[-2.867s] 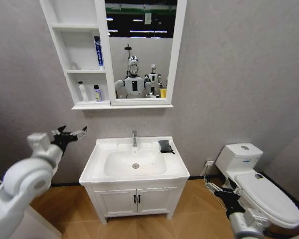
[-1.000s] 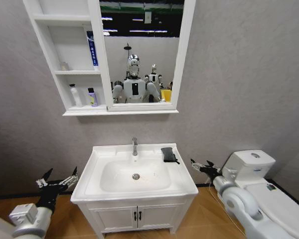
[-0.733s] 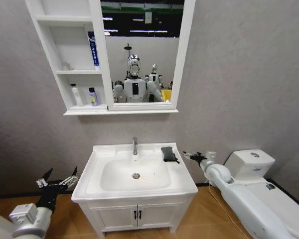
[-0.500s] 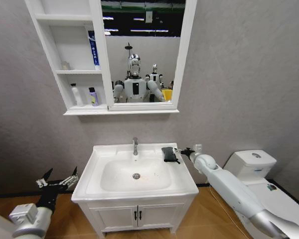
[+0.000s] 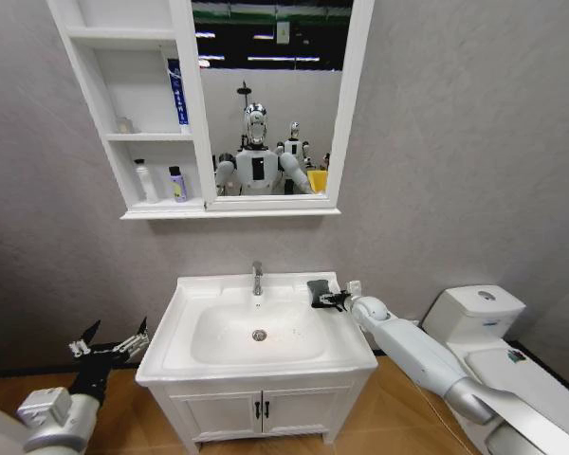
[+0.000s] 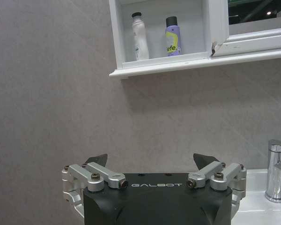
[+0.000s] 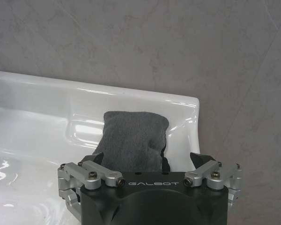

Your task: Move facial cleanser and shampoo from washbasin to cabinet, then wipe washbasin with towel.

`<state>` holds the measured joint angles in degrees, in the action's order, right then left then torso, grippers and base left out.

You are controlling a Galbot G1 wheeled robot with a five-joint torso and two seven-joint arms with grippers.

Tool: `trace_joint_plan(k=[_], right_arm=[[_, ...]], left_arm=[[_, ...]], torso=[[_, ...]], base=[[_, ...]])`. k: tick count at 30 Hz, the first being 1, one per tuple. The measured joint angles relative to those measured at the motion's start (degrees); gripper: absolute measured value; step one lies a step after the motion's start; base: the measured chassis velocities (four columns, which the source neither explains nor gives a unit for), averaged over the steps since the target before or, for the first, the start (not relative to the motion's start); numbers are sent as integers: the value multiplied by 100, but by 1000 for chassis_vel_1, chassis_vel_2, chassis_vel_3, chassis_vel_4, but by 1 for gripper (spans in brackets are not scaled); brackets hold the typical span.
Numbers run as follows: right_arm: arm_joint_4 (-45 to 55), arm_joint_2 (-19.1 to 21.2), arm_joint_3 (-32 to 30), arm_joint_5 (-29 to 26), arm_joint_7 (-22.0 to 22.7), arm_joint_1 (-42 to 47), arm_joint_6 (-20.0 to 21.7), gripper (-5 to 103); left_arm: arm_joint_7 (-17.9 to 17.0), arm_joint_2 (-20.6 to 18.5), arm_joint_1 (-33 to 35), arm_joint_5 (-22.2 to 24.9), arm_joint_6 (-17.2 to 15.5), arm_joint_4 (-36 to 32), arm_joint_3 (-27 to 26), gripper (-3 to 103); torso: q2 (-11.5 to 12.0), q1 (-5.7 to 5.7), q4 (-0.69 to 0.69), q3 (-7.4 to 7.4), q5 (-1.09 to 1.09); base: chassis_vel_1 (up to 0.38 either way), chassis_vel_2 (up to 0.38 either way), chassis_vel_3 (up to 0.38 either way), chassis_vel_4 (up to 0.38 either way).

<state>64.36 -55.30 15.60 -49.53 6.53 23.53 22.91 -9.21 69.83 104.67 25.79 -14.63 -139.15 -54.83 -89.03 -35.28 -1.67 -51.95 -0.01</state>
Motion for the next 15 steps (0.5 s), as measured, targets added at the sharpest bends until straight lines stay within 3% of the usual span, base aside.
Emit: trace_joint_plan(k=[15], right_arm=[[-699,-569,155,134,17,-376,56,100]], left_arm=[[0,0,0,0,0,0,0,100]], torso=[[0,0,1,0,0]], base=[[0,0,0,0]])
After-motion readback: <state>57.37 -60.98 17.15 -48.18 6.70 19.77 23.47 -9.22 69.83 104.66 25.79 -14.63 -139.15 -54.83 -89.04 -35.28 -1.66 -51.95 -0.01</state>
